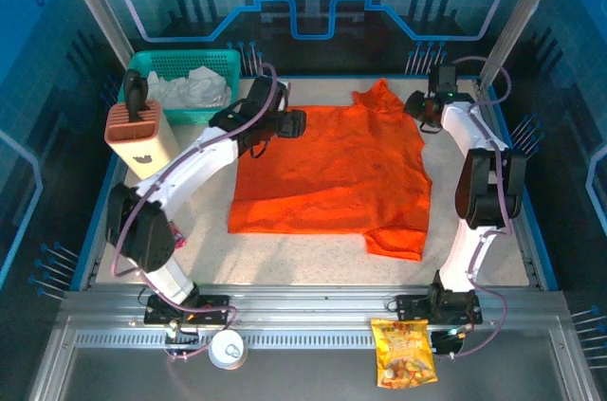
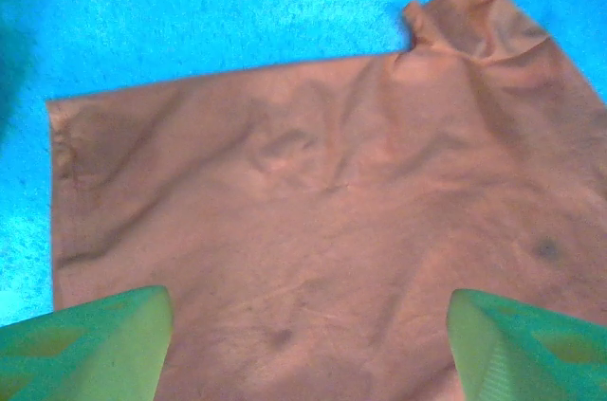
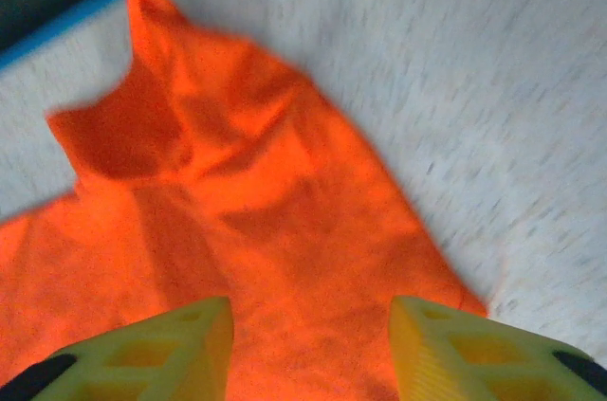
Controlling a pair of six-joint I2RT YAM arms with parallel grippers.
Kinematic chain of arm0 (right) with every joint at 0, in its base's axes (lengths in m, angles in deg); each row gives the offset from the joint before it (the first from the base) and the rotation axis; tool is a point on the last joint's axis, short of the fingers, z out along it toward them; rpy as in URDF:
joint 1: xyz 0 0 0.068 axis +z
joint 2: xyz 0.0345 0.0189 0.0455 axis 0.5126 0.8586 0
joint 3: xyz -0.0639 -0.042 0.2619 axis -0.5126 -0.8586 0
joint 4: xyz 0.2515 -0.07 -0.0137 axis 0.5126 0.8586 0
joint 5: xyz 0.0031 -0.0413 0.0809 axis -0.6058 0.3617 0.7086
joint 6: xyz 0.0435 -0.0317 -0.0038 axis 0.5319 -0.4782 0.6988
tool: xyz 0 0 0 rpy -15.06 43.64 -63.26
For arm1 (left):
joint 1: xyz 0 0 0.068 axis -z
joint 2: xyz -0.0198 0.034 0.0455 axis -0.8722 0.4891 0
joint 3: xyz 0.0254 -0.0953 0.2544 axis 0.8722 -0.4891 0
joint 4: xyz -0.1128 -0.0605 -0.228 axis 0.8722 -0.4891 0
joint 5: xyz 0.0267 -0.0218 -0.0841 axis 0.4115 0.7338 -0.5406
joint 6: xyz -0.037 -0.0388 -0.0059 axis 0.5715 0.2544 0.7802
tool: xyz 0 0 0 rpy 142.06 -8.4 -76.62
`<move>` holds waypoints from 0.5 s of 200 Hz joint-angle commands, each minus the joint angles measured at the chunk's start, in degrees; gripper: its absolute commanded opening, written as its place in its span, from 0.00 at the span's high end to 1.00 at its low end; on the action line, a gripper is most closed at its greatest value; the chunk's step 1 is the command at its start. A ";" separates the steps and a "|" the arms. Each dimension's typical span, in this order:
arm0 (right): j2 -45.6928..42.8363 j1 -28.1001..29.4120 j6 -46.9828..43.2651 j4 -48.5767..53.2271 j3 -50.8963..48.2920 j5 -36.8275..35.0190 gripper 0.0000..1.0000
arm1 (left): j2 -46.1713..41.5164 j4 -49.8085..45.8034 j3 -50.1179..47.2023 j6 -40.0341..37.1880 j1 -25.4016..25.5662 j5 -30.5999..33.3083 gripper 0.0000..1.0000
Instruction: Fold and stack the t-shirts
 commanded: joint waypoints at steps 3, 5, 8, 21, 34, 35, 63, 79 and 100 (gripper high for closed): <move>7.94 -0.19 1.58 4.31 1.56 7.44 0.56 | -3.82 -0.36 -5.77 0.91 0.38 1.42 0.22; 8.55 -0.24 1.54 4.61 2.07 7.57 0.56 | -4.05 -0.35 -6.20 0.96 0.34 1.53 0.22; 9.37 -0.28 1.49 4.85 2.79 7.80 0.56 | -4.50 -0.35 -6.73 1.02 0.38 1.71 0.22; 12.59 -0.36 1.33 5.80 5.67 7.66 0.56 | -6.05 -0.74 -8.60 1.25 0.37 2.76 0.21; 15.20 -0.46 1.48 6.07 7.89 7.10 0.56 | -7.40 -0.85 -10.30 1.53 0.29 3.37 0.20; 15.41 -0.50 1.51 6.07 8.02 7.05 0.56 | -7.52 -0.82 -10.45 1.54 0.29 3.41 0.20; 19.33 -1.47 3.75 7.30 10.22 7.35 0.57 | -8.97 -1.58 -11.70 1.91 -0.10 4.11 0.19; 19.09 -2.19 5.73 7.20 8.73 6.68 0.58 | -8.61 -3.40 -10.90 2.17 -0.40 4.89 0.18; 17.53 -3.23 7.21 7.92 6.06 5.23 0.57 | -7.53 -5.63 -9.44 3.06 -1.12 5.12 0.18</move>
